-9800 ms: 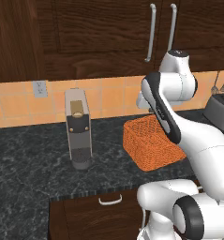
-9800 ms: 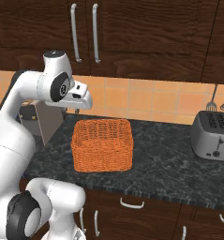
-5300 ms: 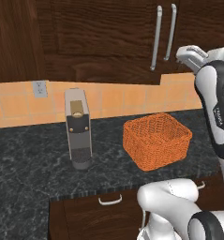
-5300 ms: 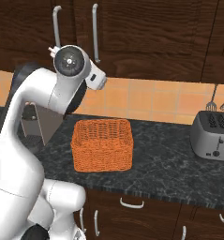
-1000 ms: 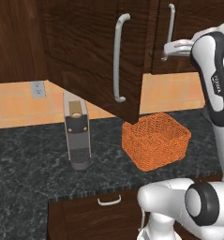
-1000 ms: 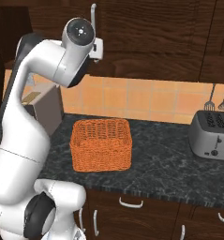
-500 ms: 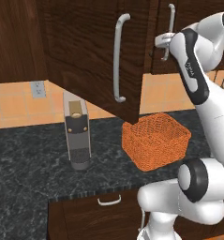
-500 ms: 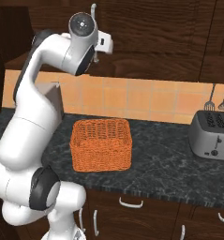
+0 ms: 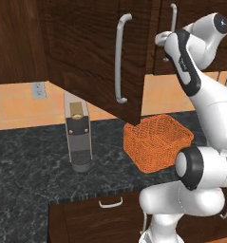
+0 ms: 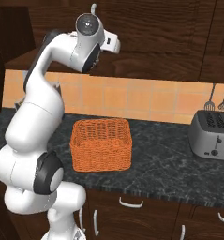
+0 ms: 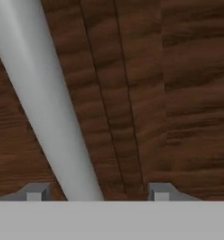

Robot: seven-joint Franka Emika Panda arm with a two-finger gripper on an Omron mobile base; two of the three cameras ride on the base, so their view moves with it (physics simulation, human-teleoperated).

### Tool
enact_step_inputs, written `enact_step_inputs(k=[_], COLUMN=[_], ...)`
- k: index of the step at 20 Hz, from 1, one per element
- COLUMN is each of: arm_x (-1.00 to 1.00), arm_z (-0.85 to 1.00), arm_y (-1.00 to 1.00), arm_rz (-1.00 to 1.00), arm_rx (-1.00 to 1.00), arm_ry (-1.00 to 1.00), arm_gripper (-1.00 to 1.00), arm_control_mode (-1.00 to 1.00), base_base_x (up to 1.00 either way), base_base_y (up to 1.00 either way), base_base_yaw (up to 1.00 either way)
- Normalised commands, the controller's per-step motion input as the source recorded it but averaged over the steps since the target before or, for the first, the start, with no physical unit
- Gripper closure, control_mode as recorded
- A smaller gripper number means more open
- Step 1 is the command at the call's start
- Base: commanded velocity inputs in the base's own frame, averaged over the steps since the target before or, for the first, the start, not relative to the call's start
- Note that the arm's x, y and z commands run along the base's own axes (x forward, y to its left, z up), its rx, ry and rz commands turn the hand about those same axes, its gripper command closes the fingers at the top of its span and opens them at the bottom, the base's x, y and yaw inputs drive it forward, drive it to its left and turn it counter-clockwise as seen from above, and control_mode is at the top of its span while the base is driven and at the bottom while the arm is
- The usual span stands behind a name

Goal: Open the cabinet, pick up the bread from the cabinet and place it in the basket. Then move the basket to the dining counter.

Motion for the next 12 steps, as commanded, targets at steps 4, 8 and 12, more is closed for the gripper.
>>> enact_step_inputs(k=[4, 8, 12], arm_x=[0.6, 0.07, -0.2], arm_z=[-0.11, -0.13, -0.01], arm_y=[0.0, -0.01, -0.25], arm_rz=[-0.03, 0.0, 0.0], arm_rx=[0.0, 0.0, 0.0], arm_ry=[-0.02, -0.07, -0.16], arm_gripper=[1.0, 1.0, 1.0], arm_control_mode=[-1.0, -1.0, -1.0], base_base_x=[0.0, 0.0, 0.0], base_base_y=[0.0, 0.0, 0.0], base_base_yaw=[0.0, 0.0, 0.0])
